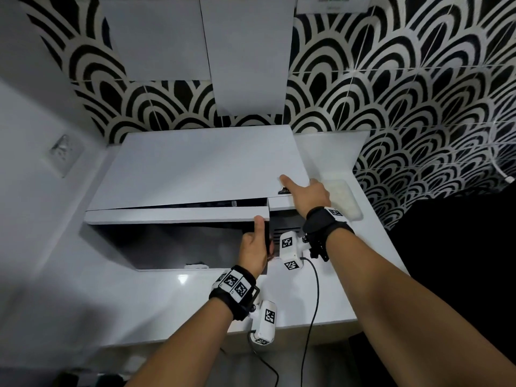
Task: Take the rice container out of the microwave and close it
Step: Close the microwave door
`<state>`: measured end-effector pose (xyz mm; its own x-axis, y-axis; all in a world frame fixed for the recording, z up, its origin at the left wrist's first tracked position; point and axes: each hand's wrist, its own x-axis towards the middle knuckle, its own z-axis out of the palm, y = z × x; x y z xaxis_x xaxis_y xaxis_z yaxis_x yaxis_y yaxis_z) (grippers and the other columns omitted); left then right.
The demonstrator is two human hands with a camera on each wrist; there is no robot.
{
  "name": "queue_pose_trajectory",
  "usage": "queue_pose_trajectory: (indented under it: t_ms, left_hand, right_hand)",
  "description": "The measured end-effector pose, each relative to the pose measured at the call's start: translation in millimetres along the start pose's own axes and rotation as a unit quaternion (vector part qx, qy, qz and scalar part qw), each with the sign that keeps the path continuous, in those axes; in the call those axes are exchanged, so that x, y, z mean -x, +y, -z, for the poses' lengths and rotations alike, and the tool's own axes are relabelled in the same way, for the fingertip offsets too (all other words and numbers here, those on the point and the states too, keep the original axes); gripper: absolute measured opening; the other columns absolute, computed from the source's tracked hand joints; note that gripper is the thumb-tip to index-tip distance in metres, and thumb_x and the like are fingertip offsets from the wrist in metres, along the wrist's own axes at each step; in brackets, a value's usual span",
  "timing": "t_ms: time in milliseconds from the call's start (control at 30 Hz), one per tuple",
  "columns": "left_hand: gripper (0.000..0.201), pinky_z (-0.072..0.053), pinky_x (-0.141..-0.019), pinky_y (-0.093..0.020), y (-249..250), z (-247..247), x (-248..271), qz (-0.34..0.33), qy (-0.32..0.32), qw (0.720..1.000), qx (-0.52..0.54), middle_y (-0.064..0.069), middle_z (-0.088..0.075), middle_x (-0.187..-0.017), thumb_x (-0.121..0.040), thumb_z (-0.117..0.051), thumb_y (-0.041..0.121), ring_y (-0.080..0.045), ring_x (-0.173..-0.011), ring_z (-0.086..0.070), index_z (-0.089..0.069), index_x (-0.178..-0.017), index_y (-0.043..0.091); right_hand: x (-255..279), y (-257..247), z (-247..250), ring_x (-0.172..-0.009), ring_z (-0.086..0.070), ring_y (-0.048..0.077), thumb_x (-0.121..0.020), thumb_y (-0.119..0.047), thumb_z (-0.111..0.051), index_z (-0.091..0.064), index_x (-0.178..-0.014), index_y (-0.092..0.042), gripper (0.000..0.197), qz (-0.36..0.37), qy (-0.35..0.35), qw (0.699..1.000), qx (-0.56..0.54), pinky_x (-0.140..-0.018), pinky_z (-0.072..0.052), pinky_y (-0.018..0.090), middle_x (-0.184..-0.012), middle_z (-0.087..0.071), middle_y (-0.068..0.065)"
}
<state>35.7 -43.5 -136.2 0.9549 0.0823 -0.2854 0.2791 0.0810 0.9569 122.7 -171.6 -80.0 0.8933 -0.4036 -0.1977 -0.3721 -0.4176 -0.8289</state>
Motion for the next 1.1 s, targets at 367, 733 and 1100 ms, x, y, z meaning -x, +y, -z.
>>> queue_pose_trajectory:
  t_ms: [367,733,1100]
  left_hand:
    - [0.069,-0.027,-0.037,-0.016,-3,-4,-11,-0.001,0.023,1.000,0.017,0.007,-0.035,-0.031,-0.108,-0.032,0.048,-0.006,-0.028,-0.030,-0.036,-0.048,0.013]
    - [0.080,-0.032,-0.041,-0.018,-5,-6,-27,-0.042,0.011,0.999,0.003,0.002,-0.031,-0.034,-0.107,-0.029,0.053,-0.014,-0.033,-0.033,-0.036,-0.039,0.011]
    - [0.086,-0.042,-0.055,-0.026,-6,1,-29,-0.049,-0.015,0.997,-0.050,-0.003,-0.043,-0.037,-0.104,-0.022,0.062,-0.016,-0.038,-0.044,-0.044,-0.039,0.011]
  right_hand:
    - [0,-1,-1,-0.116,-0.058,0.033,-0.061,-0.082,-0.059,-0.056,-0.127,-0.010,0.097,0.005,0.004,1.000,0.011,-0.094,-0.049,0.042,-0.125,-0.063,0.009]
    - [-4,3,-1,-0.113,-0.058,0.033,-0.065,-0.079,-0.059,-0.055,-0.126,-0.009,0.092,0.005,0.000,1.000,0.020,-0.082,-0.044,0.037,-0.126,-0.061,0.011]
    - [-4,2,-2,-0.118,-0.056,0.034,-0.064,-0.080,-0.059,-0.053,-0.131,-0.008,0.098,0.004,0.003,1.000,0.018,-0.096,-0.048,0.043,-0.129,-0.060,0.013]
